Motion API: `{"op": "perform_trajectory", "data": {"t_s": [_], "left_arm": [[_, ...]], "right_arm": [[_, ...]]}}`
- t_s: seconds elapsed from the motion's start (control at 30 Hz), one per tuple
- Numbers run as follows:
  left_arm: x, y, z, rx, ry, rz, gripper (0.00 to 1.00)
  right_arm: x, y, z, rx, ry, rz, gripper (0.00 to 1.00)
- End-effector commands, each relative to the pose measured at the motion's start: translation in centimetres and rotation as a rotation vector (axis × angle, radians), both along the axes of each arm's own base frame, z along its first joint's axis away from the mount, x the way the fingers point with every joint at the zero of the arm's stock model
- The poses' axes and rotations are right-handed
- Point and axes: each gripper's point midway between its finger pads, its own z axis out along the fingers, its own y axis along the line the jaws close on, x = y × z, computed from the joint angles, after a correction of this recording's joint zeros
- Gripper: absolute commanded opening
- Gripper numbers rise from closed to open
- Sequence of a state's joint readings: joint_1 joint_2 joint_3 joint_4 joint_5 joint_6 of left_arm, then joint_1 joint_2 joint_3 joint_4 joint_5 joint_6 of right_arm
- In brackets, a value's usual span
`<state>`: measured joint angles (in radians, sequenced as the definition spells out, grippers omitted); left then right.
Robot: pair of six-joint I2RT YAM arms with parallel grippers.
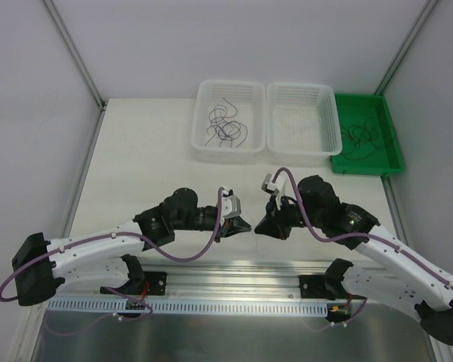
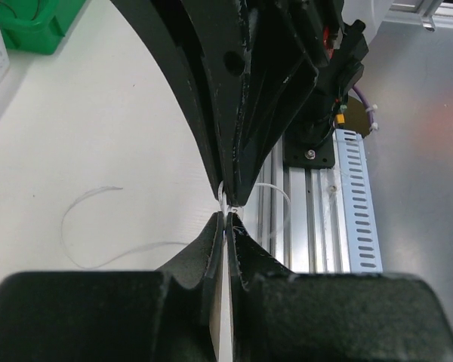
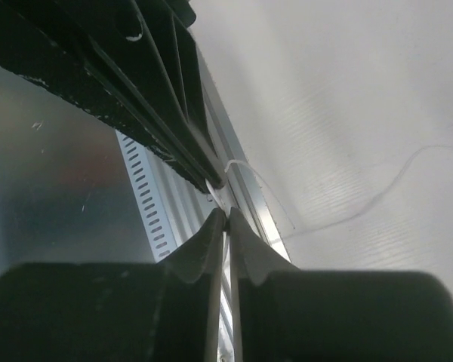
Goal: Untangle the cables
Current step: Untie the cable.
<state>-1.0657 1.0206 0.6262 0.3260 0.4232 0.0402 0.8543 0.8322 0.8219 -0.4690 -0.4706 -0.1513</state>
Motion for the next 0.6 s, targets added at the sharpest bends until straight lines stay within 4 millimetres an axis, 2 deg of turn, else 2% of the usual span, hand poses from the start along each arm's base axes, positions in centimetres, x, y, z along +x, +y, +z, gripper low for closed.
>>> {"op": "perform_trajectory", "data": {"t_s": [0.0, 0.23, 0.33, 0.47, 0.5, 0.53, 0.57], "left_arm": [[-0.3, -0.4, 2.0, -0.010, -0.069, -0.061, 0.00], [0.3, -0.2, 0.5, 0.015, -0.020, -0.002, 0.00], [1.6, 0.2, -0.2, -0.009, 0.016, 0.102, 0.00], [1.5, 0.2, -0.5, -0.081, 0.126, 0.149, 0.00], [1.3, 0.3, -1.2, -0.083, 0.150, 0.152, 0.00], [1.2, 0.1, -0.3, -0.133, 0.174, 0.152, 0.00], [1.1, -0.1, -0.5, -0.139, 0.193, 0.150, 0.00]], "right_arm": [[-0.6, 0.4, 2.7, 0.067, -0.055, 0.064, 0.06], [0.2, -0.2, 3.0, 0.077, -0.110, 0.009, 0.01], [0.9, -0.8, 3.6, 0.106, -0.154, -0.052, 0.01], [1.8, -1.3, 4.5, 0.158, -0.186, -0.142, 0.01], [1.9, -1.5, 4.8, 0.180, -0.195, -0.160, 0.01], [2.3, -1.6, 5.0, 0.192, -0.204, -0.193, 0.01], [2.7, -1.5, 4.9, 0.214, -0.208, -0.214, 0.02]]}}
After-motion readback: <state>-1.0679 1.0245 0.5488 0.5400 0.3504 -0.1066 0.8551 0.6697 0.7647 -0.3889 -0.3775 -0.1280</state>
